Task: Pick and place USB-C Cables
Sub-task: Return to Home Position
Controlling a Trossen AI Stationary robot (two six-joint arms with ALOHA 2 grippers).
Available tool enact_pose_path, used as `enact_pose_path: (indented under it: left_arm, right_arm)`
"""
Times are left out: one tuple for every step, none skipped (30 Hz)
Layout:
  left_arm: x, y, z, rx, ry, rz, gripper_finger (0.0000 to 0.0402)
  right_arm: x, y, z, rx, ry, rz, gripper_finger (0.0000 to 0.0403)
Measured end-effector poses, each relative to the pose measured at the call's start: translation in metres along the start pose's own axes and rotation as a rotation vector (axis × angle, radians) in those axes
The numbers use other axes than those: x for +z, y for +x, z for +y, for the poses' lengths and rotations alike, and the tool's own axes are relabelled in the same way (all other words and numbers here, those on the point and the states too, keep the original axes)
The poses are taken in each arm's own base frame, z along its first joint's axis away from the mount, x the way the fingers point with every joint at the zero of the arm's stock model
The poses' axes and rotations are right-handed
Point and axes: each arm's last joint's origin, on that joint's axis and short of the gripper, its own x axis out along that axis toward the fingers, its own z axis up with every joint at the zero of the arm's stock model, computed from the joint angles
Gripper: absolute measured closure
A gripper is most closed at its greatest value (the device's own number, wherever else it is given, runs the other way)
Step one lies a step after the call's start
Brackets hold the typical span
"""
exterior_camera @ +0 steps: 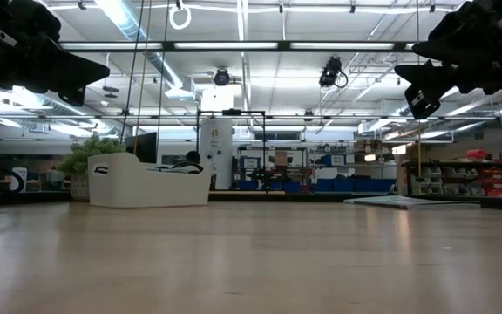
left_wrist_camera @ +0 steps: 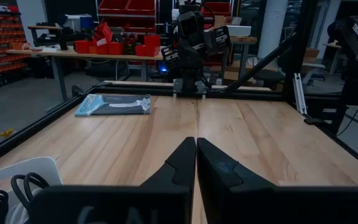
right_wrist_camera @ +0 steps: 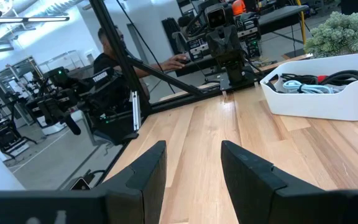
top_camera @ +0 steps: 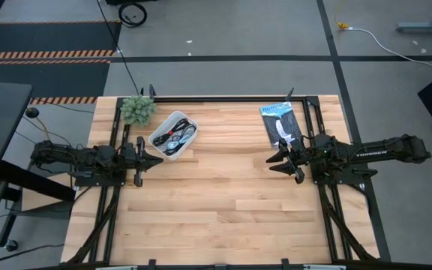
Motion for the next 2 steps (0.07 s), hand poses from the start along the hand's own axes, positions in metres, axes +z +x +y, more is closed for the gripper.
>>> enact_pose_path:
  left_arm:
    - [0.0000,0.0000,0.0000,0.000,0.000,0.000,0.0379]
    - [0.0000,0.0000,0.0000,0.000,0.000,0.000,0.0379]
  right_arm:
    - [0.0000,0.0000,0.0000,0.000,0.000,0.000,0.0243]
    - [0.0000,0.0000,0.0000,0.000,0.000,0.000,0.0243]
